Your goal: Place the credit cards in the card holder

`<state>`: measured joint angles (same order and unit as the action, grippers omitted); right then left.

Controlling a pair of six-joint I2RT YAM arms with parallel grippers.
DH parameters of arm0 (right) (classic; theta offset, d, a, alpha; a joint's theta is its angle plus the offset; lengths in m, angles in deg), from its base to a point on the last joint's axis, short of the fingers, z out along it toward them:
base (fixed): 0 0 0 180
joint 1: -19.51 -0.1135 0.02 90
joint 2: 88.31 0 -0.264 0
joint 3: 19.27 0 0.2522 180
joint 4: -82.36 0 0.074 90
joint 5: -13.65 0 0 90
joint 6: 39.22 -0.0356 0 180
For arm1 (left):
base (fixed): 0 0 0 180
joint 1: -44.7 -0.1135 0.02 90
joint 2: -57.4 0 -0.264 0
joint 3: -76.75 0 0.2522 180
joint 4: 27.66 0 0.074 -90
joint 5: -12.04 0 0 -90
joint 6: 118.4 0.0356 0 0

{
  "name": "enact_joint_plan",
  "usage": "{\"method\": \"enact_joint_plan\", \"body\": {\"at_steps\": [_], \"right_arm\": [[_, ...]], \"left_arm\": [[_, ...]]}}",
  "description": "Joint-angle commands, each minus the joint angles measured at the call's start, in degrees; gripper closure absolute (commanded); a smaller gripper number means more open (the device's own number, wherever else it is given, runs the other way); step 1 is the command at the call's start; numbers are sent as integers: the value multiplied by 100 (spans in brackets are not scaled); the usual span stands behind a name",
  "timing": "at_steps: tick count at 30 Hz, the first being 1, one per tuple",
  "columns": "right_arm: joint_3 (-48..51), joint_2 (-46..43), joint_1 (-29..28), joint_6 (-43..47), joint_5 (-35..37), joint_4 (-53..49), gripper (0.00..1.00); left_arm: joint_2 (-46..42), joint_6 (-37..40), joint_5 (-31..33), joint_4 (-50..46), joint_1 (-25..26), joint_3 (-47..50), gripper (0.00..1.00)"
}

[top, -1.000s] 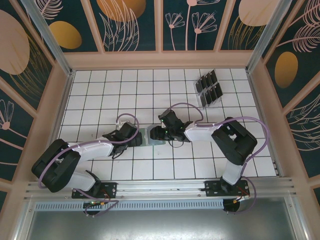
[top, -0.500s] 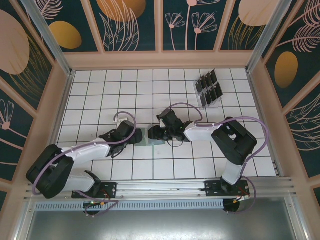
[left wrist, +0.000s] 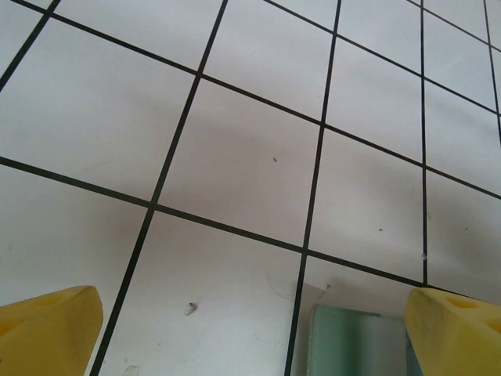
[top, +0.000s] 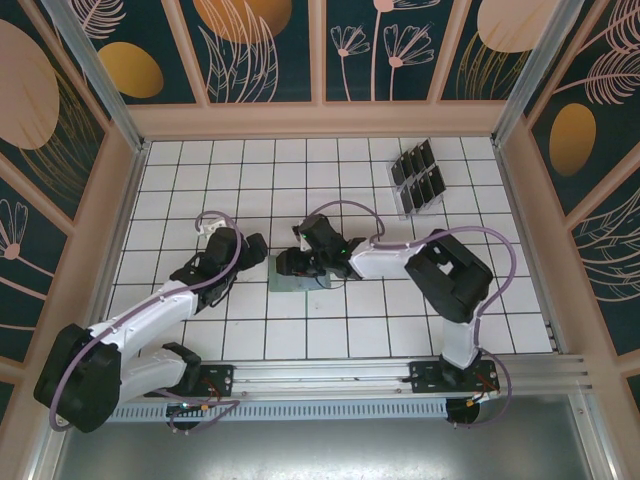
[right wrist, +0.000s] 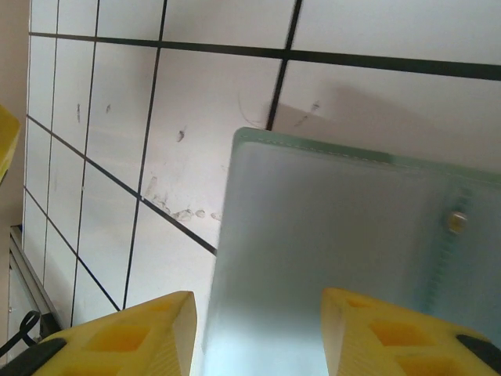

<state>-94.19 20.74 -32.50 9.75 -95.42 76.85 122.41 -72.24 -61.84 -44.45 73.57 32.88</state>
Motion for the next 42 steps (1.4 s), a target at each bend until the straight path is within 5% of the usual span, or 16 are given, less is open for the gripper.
{"method": "enact_joint_plan", "body": {"at_steps": [1, 14, 21, 31, 42], "right_arm": [[-440, 292, -187, -8, -88, -145, 54], [0, -886, -48, 405, 965, -1124, 38], [581, -1274, 316, 474, 1255, -1223, 37], [695, -1229, 390, 483, 1063, -1088, 39], [548, -1022, 218, 439, 1011, -1013, 41]], "left_arm": [[55, -48, -118, 96, -47, -153, 1], [375, 324, -641, -2, -74, -226, 2], [600, 528, -981, -66, 17, -234, 1], [1090, 648, -176, -355, 753, -369, 1], [1492, 604, 170, -254, 891, -234, 2]]}}
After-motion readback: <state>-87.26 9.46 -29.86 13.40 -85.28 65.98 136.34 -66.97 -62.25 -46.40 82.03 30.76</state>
